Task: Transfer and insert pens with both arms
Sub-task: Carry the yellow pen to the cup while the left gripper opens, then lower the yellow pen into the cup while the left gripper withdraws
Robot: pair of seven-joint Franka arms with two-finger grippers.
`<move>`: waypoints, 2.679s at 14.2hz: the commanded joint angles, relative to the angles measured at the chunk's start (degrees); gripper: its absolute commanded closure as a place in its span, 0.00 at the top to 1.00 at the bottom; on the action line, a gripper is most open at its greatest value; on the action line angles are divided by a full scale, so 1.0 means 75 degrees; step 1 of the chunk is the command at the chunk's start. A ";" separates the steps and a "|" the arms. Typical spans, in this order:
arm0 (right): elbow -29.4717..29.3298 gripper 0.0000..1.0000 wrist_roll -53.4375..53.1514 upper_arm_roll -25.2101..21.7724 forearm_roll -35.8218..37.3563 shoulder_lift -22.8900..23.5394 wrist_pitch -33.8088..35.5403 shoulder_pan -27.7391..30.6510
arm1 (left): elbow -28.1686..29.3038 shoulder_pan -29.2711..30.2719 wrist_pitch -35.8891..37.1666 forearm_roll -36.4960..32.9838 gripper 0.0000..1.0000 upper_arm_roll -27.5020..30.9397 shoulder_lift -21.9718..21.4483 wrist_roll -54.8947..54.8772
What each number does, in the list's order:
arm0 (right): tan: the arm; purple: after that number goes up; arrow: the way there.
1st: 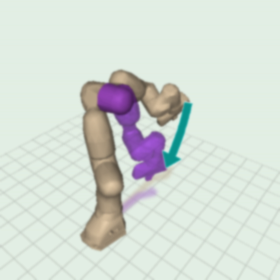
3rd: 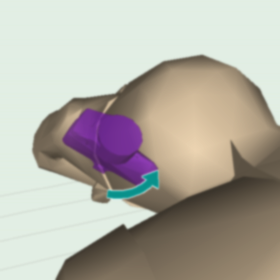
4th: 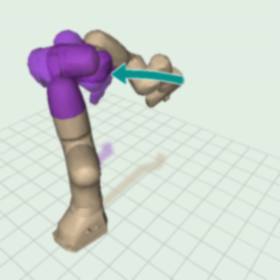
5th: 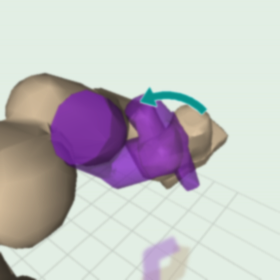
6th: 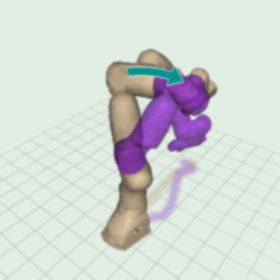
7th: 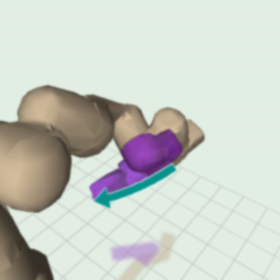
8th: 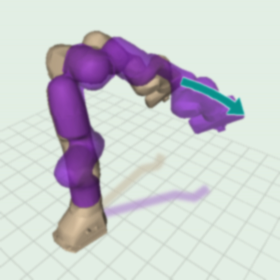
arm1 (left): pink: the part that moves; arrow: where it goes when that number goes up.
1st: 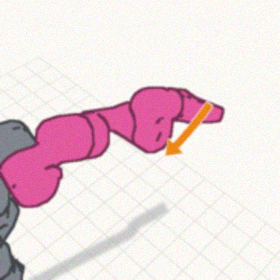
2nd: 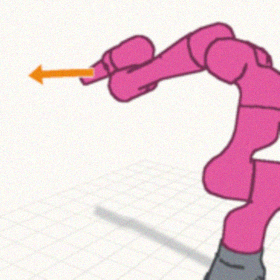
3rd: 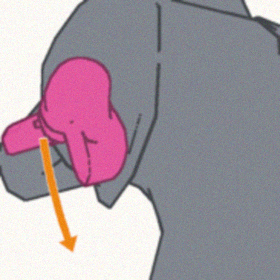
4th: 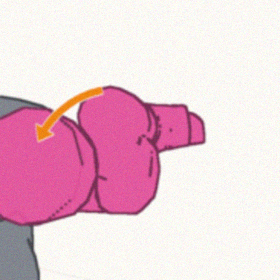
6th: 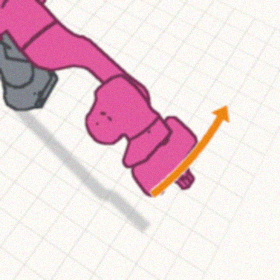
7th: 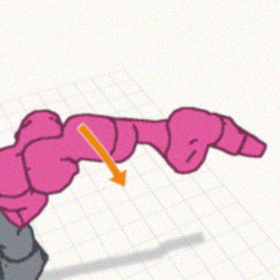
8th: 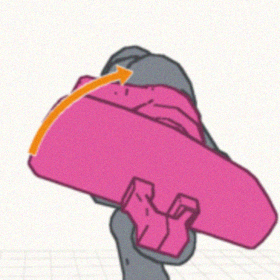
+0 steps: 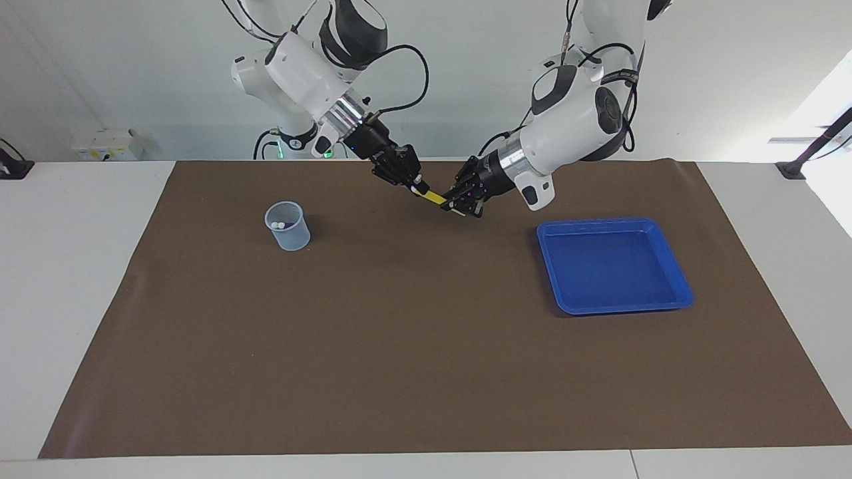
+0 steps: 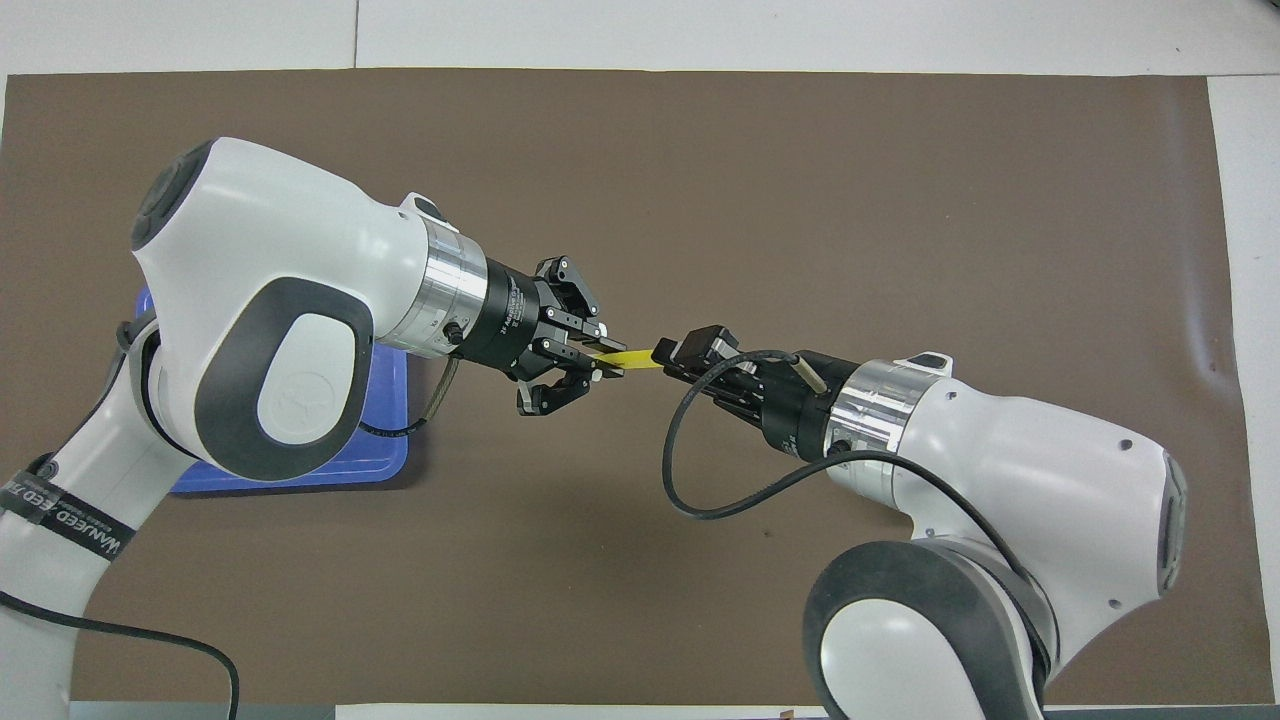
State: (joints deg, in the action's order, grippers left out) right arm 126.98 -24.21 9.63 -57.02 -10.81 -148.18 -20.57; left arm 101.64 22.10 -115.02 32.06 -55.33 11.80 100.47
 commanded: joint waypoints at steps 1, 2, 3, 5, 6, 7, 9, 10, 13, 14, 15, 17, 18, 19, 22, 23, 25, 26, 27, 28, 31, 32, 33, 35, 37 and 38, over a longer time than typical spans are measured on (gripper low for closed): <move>-0.0068 0.00 0.0310 -0.0017 -0.0109 -0.0059 0.0629 0.0269 | 0.0182 -0.0063 -0.0120 0.0225 0.96 0.0018 -0.0470 -0.0142; -0.0068 0.00 0.0310 -0.0018 0.0112 -0.0187 0.0945 0.0432 | 0.0217 -0.0075 -0.0155 0.0225 1.00 0.0018 -0.0599 -0.0154; -0.0079 0.00 0.0310 -0.0018 0.0532 -0.0281 0.1308 0.0654 | 0.0241 -0.0064 -0.0156 0.0167 1.00 0.0030 -0.0623 -0.0200; -0.0335 0.00 0.0427 -0.0029 0.1726 -0.0445 0.2605 0.1262 | 0.0206 0.0053 0.0007 -0.0043 1.00 0.0064 -0.0624 -0.0992; -0.0708 0.00 0.0694 -0.0029 0.2277 -0.0423 0.3552 0.1707 | 0.0194 0.0100 0.0206 -0.0253 1.00 0.0123 -0.0624 -0.1659; -0.1025 0.00 0.1092 -0.0018 0.2689 -0.0365 0.4292 0.2071 | 0.0159 0.0309 0.0486 -0.0580 1.00 0.0123 -0.0624 -0.2141; -0.1402 0.00 0.2238 -0.0018 0.3404 -0.0259 0.5350 0.2763 | -0.0015 0.0732 0.0978 -0.1259 1.00 0.0112 -0.0566 -0.3090; -0.1427 0.00 0.2917 -0.0018 0.3744 -0.0258 0.5668 0.3056 | -0.0086 0.0791 0.1074 -0.1681 1.00 0.0123 -0.0542 -0.3734; -0.1415 0.00 0.4104 -0.0018 0.5289 -0.0293 0.6092 0.3258 | -0.0110 0.1001 0.1378 -0.3088 1.00 0.0123 -0.0530 -0.4816; -0.1357 0.00 0.4304 -0.0018 0.5654 -0.0317 0.6093 0.3258 | -0.0192 0.1107 0.1507 -0.3149 1.00 0.0123 -0.0495 -0.5050; -0.1322 0.00 0.4515 -0.0018 0.5832 -0.0329 0.6093 0.3270 | -0.0285 0.1236 0.1694 -0.3185 1.00 0.0135 -0.0483 -0.5412; -0.1193 0.00 0.4972 -0.0018 0.6230 -0.0329 0.5965 0.3374 | -0.0508 0.1389 0.2092 -0.3406 1.00 0.0147 -0.0472 -0.6291; -0.1169 0.00 0.5195 -0.0006 0.6394 -0.0294 0.5859 0.3410 | -0.0602 0.1413 0.2291 -0.3616 1.00 0.0147 -0.0471 -0.6550; -0.1146 0.00 0.5232 -0.0006 0.6442 -0.0282 0.5777 0.3422 | -0.0672 0.1425 0.2433 -0.3769 1.00 0.0147 -0.0483 -0.6727; -0.0982 0.00 0.5349 -0.0006 0.6653 -0.0270 0.5589 0.3410 | -0.0988 0.1413 0.2878 -0.4121 1.00 0.0158 -0.0495 -0.7837; -0.0958 0.00 0.5500 -0.0006 0.6665 -0.0270 0.5566 0.3422 | -0.1198 0.1320 0.3123 -0.4296 1.00 0.0286 -0.0483 -0.8259; -0.0807 0.00 0.5619 -0.0006 0.6666 -0.0258 0.5437 0.3434 | -0.1539 0.0516 0.3697 -0.4602 1.00 0.1137 -0.0495 -0.9103; -0.0713 0.00 0.5631 -0.0006 0.6666 -0.0282 0.5390 0.3434 | -0.1714 -0.0104 0.3920 -0.4614 1.00 0.1839 -0.0553 -0.9536; -0.0642 0.00 0.5631 -0.0006 0.6666 -0.0305 0.5378 0.3434 | -0.1867 -0.0830 0.4166 -0.4615 1.00 0.2635 -0.0600 -0.9947; -0.0537 0.00 0.5677 -0.0006 0.6666 -0.0317 0.5343 0.3434 | -0.2008 -0.1614 0.4401 -0.4626 1.00 0.3571 -0.0624 -1.0357; -0.0127 0.00 0.5981 -0.0006 0.6666 -0.0340 0.4899 0.3655 | -0.2302 -0.3539 0.4859 -0.4603 1.00 0.6199 -0.0904 -1.1822; 0.0001 0.00 0.6098 -0.0006 0.6666 -0.0329 0.4723 0.3691 | -0.2302 -0.3706 0.4941 -0.4591 1.00 0.6495 -0.1021 -1.2093; 0.0119 0.00 0.6111 -0.0006 0.6666 -0.0329 0.4652 0.3692 | -0.2279 -0.3708 0.4965 -0.4556 1.00 0.6568 -0.1301 -1.2327; 0.0190 0.00 0.5995 -0.0006 0.6654 -0.0340 0.4733 0.3680 | -0.1941 -0.3720 0.5163 -0.4486 1.00 0.6580 -0.1782 -1.2680; 0.0190 0.20 0.5971 -0.0006 0.6665 -0.0352 0.4780 0.3680 | -0.1286 -0.3732 0.5130 -0.4451 1.00 0.6580 -0.2157 -1.2822; 0.0179 0.61 0.5971 -0.0006 0.6654 -0.0352 0.4792 0.3692 | -0.0934 -0.3720 0.4828 -0.4149 1.00 0.6592 -0.2333 -1.2787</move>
State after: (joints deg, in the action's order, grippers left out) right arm 127.40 20.14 9.04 -7.77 -12.30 -111.87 6.32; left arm 87.52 -4.46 -75.97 -1.00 -7.18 -1.99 5.49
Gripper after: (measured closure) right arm 0.797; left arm 0.000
